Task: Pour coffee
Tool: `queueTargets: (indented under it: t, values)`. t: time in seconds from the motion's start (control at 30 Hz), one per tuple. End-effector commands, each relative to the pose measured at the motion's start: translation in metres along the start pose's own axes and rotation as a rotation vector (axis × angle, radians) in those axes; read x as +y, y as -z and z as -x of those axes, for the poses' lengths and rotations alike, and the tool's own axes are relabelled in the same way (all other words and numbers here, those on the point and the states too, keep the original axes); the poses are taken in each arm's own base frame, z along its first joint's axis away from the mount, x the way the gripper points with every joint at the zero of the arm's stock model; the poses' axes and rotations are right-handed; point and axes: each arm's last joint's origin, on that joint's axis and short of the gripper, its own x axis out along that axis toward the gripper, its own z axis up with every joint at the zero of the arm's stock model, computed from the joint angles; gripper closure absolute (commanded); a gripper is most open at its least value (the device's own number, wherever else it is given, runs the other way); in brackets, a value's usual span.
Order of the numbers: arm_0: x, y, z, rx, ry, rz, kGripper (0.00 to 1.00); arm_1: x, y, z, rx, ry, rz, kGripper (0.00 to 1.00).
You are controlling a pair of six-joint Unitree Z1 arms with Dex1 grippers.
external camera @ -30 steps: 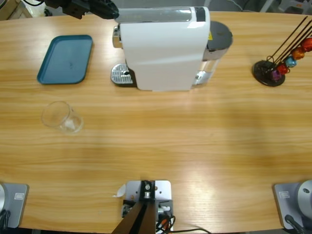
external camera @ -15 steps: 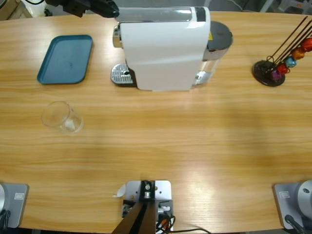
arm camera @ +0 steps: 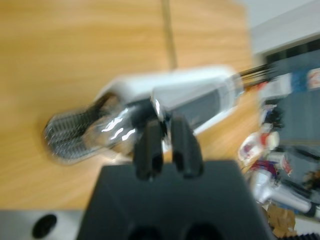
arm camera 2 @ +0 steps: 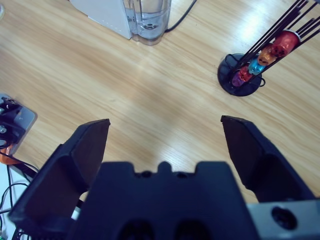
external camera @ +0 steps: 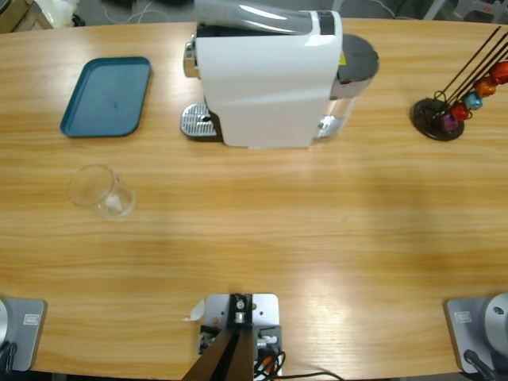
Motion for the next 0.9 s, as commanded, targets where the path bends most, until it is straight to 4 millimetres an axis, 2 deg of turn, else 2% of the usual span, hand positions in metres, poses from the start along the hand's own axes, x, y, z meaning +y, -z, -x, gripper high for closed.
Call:
queueTargets:
  t: [0.03, 0.13, 0.17, 0.2, 0.23, 0.27, 0.4, 0.47, 0.5, 0.6, 0.67, 0.73, 0.8, 0.9]
  values:
    - [-0.036, -0.004, 0.013, -0.032, 0.12, -0.041, 1.0, -0.001, 0.0, -0.007, 0.026, 0.026, -0.017, 0.0]
    - [-0.045, -0.001, 0.013, -0.042, 0.153, -0.122, 1.0, -0.001, 0.001, -0.005, 0.021, 0.027, -0.017, 0.0]
    - [-0.048, 0.0, 0.012, -0.044, 0.16, -0.177, 0.848, -0.001, 0.002, -0.004, 0.015, 0.033, -0.02, 0.0]
    - [-0.051, 0.003, 0.011, -0.043, 0.165, -0.229, 0.352, -0.002, 0.004, -0.003, 0.007, 0.043, -0.027, 0.0]
    - [-0.054, 0.005, 0.012, -0.045, 0.166, -0.272, 0.086, -0.003, 0.005, -0.001, -0.004, 0.06, -0.04, 0.0]
    - [-0.056, 0.008, 0.013, -0.05, 0.162, -0.317, 0.013, -0.004, 0.007, 0.002, -0.018, 0.076, -0.052, 0.0]
    - [-0.066, 0.035, 0.037, -0.104, 0.072, -0.65, 0.0, -0.009, -0.001, 0.001, -0.151, 0.175, -0.086, 0.0]
    - [-0.059, 0.056, 0.045, -0.101, -0.026, -0.8, 0.0, -0.013, -0.015, 0.002, -0.215, 0.24, -0.131, 0.005]
    - [-0.052, 0.066, 0.047, -0.086, -0.066, -0.843, 0.0, -0.017, -0.022, -0.005, -0.216, 0.283, -0.175, 0.013]
    - [-0.017, 0.098, 0.058, -0.035, -0.2, -0.858, 0.0, -0.033, -0.023, -0.045, -0.171, 0.387, -0.301, 0.032]
    - [0.003, 0.115, 0.068, -0.007, -0.249, -0.858, 0.0, -0.045, -0.01, -0.076, -0.165, 0.413, -0.381, 0.104]
    - [0.018, 0.129, 0.078, 0.012, -0.278, -0.859, 0.0, -0.05, 0.004, -0.102, -0.154, 0.413, -0.407, 0.11]
    - [0.029, 0.139, 0.087, 0.021, -0.288, -0.858, 0.0, -0.052, 0.009, -0.116, -0.163, 0.408, -0.409, 0.11]
    - [0.038, 0.146, 0.092, 0.032, -0.301, -0.851, 0.0, -0.06, 0.002, -0.133, -0.174, 0.411, -0.413, 0.11]
